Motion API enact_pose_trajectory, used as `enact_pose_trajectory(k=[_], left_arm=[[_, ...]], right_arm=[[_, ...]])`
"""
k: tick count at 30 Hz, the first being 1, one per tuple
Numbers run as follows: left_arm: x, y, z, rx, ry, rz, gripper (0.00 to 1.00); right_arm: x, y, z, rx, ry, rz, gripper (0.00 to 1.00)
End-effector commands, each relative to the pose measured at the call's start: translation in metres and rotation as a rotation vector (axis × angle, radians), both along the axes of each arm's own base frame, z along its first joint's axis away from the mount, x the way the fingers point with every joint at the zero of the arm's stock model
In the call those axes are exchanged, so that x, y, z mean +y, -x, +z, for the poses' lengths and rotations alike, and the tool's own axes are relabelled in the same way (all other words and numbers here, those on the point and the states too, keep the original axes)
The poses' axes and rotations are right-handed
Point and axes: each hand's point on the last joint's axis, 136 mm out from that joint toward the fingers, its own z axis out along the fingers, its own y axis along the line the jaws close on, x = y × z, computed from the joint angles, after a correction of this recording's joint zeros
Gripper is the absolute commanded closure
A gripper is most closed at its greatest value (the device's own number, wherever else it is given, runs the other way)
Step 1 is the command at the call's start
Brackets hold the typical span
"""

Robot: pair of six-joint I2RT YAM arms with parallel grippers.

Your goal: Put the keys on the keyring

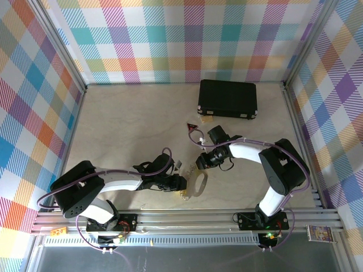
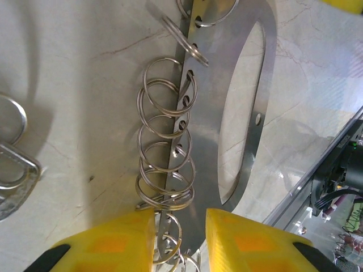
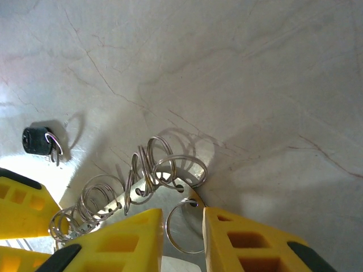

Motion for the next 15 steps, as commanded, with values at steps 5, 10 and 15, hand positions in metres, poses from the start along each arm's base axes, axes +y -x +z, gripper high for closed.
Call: enact_pose_trajectory(k=[5, 10, 15], left_arm=[[0.002, 0.000, -0.005, 0.026, 0.003, 0.013, 0.71], [0.003, 0.000, -0.004, 0.022, 0.004, 0.013, 0.71], [0.004, 0.001, -0.004, 0.016, 0.005, 0.015, 0.71]], right_arm=[[-0.003, 0.002, 0.002, -0.059, 0.090, 0.076, 0.75], [-0.001, 0.001, 0.011, -0.126, 0.111, 0.100, 0.66], [-0.001, -0.002, 0.023, -0.198, 0.167, 0.121, 0.61]])
